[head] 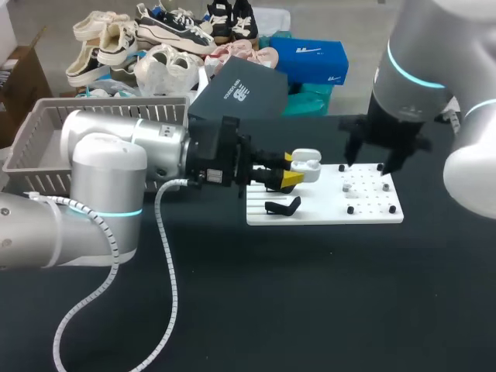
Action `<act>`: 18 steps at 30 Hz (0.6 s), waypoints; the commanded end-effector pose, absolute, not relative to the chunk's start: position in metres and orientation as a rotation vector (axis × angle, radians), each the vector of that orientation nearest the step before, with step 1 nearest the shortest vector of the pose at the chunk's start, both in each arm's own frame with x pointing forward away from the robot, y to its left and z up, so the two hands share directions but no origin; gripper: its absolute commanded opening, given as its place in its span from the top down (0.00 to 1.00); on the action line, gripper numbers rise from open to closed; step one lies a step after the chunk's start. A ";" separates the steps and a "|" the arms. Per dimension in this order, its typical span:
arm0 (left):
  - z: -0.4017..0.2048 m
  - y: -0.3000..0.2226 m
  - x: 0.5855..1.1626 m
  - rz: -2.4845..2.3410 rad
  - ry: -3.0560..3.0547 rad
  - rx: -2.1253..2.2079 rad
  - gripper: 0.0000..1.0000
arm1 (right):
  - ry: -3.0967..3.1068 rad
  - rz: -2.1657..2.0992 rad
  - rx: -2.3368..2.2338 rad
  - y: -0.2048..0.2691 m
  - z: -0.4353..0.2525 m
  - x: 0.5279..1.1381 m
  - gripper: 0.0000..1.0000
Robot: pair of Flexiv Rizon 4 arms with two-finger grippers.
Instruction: Pick up each earbud case from the left stands, insert the matching earbuds, close the lid, and place the case in the box.
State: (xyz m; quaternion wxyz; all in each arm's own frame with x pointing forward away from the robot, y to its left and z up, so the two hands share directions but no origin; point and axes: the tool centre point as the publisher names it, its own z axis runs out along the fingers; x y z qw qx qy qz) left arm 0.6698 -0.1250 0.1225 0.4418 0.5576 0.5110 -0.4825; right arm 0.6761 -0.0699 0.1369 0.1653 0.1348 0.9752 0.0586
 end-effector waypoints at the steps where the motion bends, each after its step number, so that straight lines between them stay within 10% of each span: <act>1: 0.120 -0.117 0.669 -1.194 1.276 1.389 1.00 | 2.798 0.197 0.382 -0.068 0.123 0.690 0.45; 18: 0.118 -0.100 0.665 -1.112 1.295 1.354 1.00 | 2.907 0.144 0.371 -0.056 0.077 0.724 0.47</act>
